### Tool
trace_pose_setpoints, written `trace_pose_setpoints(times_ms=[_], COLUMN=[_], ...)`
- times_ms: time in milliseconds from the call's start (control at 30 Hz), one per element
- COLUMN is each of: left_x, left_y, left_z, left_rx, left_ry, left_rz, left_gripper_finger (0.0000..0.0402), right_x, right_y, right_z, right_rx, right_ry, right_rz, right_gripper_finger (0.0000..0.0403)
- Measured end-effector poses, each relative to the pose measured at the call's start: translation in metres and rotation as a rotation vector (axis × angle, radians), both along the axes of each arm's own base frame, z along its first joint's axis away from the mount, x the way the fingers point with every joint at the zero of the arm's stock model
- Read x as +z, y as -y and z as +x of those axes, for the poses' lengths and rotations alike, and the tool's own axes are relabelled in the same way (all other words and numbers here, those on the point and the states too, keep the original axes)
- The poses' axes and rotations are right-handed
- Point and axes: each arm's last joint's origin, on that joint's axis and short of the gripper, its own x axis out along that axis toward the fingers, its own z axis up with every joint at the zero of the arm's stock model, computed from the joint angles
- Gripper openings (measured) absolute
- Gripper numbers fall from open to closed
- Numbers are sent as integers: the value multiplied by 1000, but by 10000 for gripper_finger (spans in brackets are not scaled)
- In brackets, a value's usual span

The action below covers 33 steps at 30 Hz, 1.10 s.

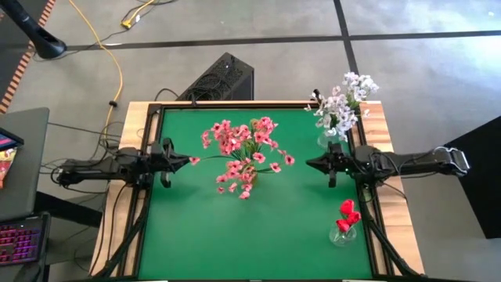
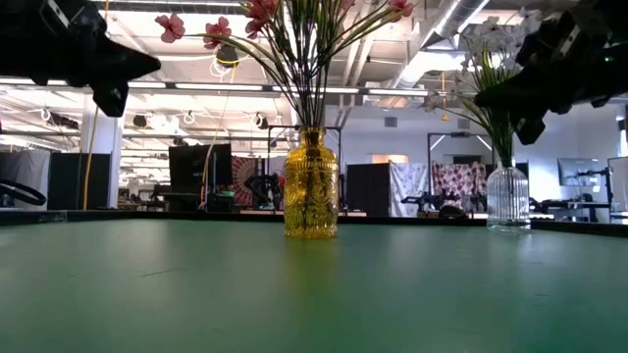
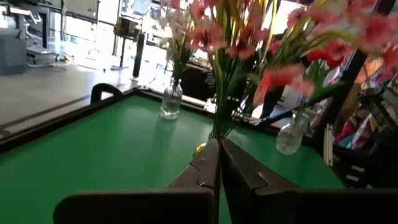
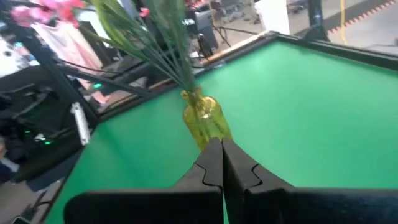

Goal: Sort flowers into vase by color
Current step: Return to Home Position

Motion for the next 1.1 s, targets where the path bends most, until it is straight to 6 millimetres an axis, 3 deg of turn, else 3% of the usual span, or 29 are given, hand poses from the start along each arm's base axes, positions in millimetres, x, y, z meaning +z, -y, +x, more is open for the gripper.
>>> trace_pose_setpoints(times_ms=[300, 833, 1100], left_x=[-24, -24, -24], left_y=[0, -2, -2], left_z=[8, 8, 8], left_rx=[-10, 65, 64], left_ry=[11, 18, 17], left_rz=[-12, 3, 3], left_gripper_finger=[0, 0, 0], right_x=[-17, -26, -36], right_y=[2, 3, 4], right_z=[-10, -13, -14], right_rx=[-20, 31, 12], right_ry=[40, 49, -60], right_rz=[-9, -170, -174], right_gripper_finger=[19, 19, 50])
